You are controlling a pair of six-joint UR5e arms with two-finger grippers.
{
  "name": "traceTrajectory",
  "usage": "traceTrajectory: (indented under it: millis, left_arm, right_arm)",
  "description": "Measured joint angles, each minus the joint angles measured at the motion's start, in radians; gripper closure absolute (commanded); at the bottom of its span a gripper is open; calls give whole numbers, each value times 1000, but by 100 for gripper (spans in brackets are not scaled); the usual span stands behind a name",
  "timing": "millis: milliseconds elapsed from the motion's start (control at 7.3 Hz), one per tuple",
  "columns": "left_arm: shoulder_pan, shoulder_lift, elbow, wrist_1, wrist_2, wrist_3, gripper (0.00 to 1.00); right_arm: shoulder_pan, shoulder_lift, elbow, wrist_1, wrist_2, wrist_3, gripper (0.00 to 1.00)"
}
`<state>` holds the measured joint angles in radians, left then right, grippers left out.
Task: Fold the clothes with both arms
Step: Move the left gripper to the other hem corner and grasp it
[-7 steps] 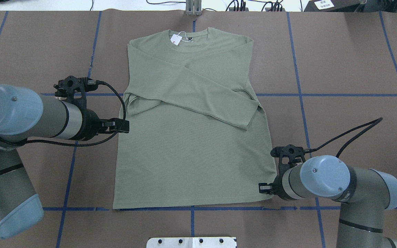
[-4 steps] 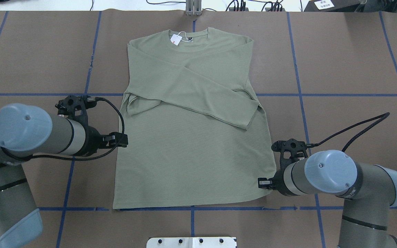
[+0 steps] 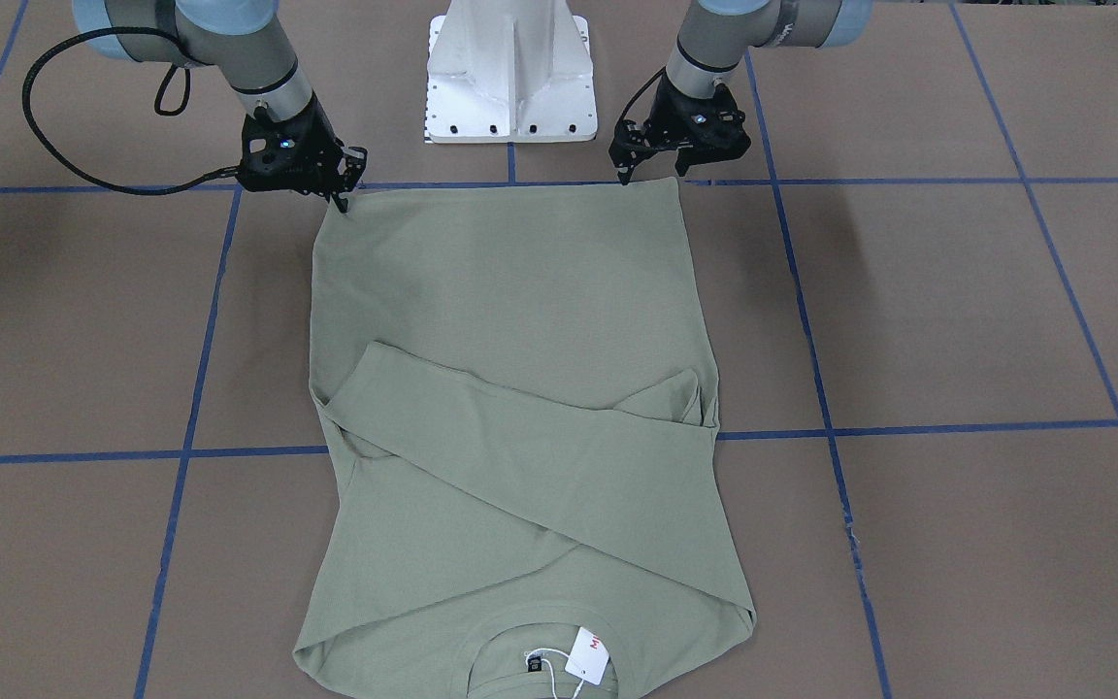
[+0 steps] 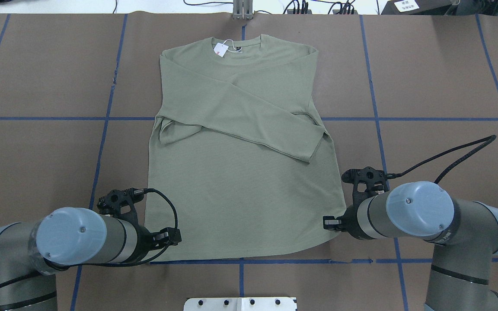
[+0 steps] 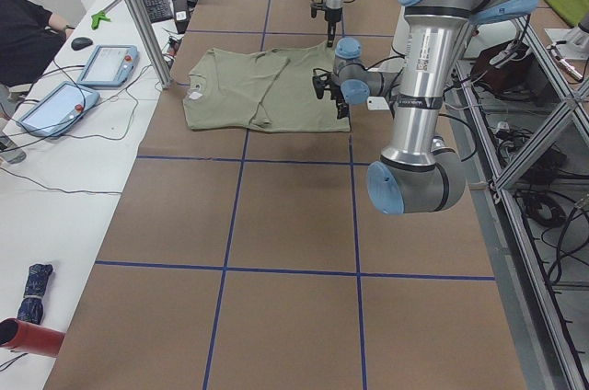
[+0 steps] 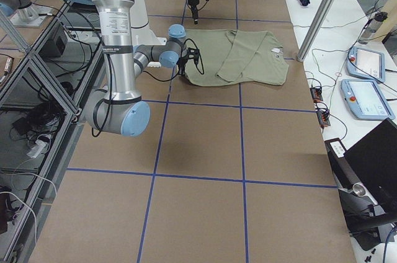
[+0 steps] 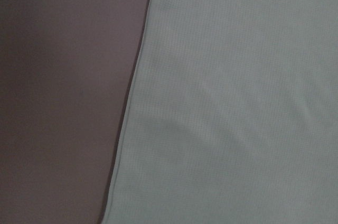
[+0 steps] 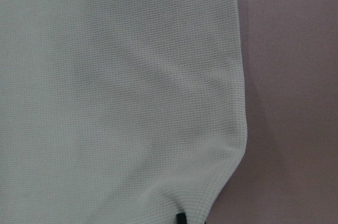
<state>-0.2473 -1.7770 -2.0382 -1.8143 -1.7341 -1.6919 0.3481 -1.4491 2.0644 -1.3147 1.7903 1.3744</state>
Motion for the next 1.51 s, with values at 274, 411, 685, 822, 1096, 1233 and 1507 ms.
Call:
traceTrajectory:
  millis: [274, 411, 685, 822, 1096, 1233, 1507]
  left_arm:
    - [15, 4, 38, 2, 32, -7, 11]
    - [16, 4, 45, 14, 40, -7, 13]
    - [17, 4, 45, 50, 45, -6, 17]
    - [17, 5, 45, 56, 45, -6, 23]
    - [18, 6, 46, 60, 45, -6, 61]
    - [19, 5, 47, 61, 45, -6, 79]
    - [19, 5, 49, 62, 44, -5, 100]
  right_arm:
    - [3, 2, 0, 1, 0, 0, 100]
    - [5, 2, 1, 2, 0, 0, 100]
    - [11, 2, 1, 3, 1, 0, 100]
    - [15, 3, 3, 3, 3, 0, 100]
    - [22, 3, 8, 3, 7, 0, 100]
    - [23, 3, 10, 2, 8, 0, 100]
    - [25, 3, 13, 3, 9, 0, 100]
